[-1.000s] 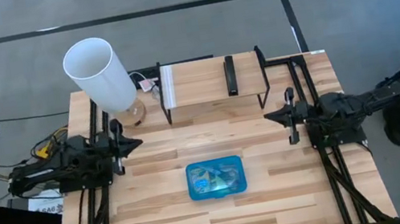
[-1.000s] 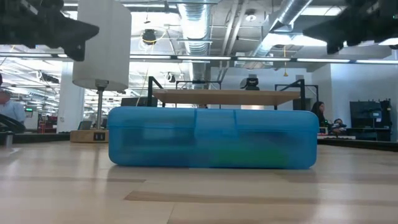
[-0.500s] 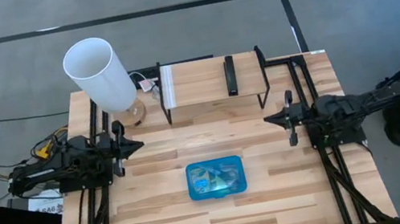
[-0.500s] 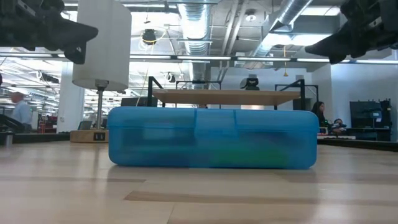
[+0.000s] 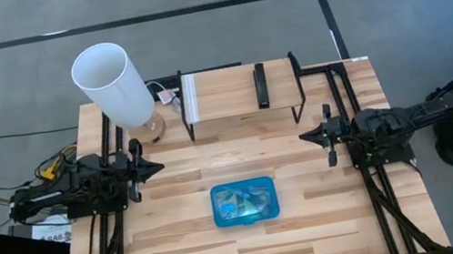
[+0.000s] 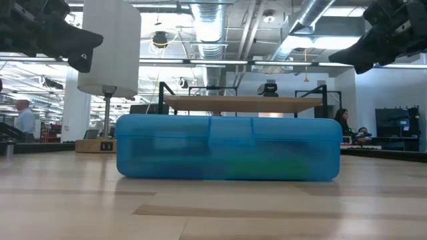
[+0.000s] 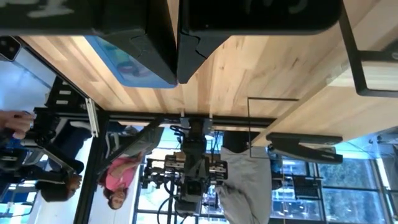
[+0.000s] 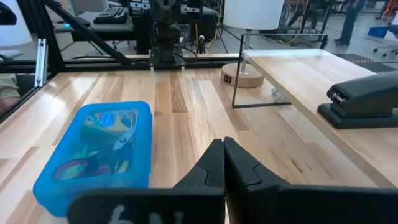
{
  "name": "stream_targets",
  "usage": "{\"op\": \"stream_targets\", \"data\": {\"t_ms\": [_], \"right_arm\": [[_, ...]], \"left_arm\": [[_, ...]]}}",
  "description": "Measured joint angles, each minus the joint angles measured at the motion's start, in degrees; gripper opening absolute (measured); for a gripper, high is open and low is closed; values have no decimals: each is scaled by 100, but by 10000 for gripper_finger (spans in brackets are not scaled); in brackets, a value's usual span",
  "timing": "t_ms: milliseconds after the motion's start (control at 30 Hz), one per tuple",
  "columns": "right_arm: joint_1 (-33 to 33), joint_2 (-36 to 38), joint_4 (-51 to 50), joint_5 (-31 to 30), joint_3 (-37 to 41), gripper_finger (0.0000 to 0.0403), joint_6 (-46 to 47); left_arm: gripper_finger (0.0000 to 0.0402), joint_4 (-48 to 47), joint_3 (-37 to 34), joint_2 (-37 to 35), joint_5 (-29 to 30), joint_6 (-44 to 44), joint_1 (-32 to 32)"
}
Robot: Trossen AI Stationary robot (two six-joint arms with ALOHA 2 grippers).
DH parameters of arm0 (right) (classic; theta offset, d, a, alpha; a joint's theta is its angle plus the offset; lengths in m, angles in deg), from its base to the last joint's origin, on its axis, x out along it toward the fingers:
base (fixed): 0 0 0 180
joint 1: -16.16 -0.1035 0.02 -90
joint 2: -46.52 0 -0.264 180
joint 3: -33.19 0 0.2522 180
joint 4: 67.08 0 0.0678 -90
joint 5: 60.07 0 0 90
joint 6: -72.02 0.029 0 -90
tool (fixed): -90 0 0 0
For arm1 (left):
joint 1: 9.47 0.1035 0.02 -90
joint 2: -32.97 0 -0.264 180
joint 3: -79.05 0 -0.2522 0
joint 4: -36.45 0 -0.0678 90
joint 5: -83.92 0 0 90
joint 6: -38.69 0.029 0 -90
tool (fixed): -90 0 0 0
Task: Pack school essentials
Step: Return to Home Position
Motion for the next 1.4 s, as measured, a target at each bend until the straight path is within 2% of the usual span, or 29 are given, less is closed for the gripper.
{"op": "stream_targets", "data": {"t_ms": [267,500,800,1033,1133,1300,1400], "right_arm": [[0,-2,-2,-1,-2,21,-4],[0,-2,0,-1,-2,31,-9],[0,-2,1,-4,-2,27,-20],[0,-2,1,-8,-3,29,-18],[0,-4,1,-8,-2,28,-18],[0,-4,1,-9,-4,27,-17],[0,-4,-4,-10,-4,29,-17]], "left_arm": [[0,310,0,0,-34,115,0],[0,512,1,0,-603,301,-2],[0,-196,2,0,-488,301,-2],[0,-228,0,2,-278,255,-2],[0,227,-270,-1,-80,306,-2],[0,1087,-647,6,-131,80,-9],[0,970,-640,4,-230,91,-11]]}}
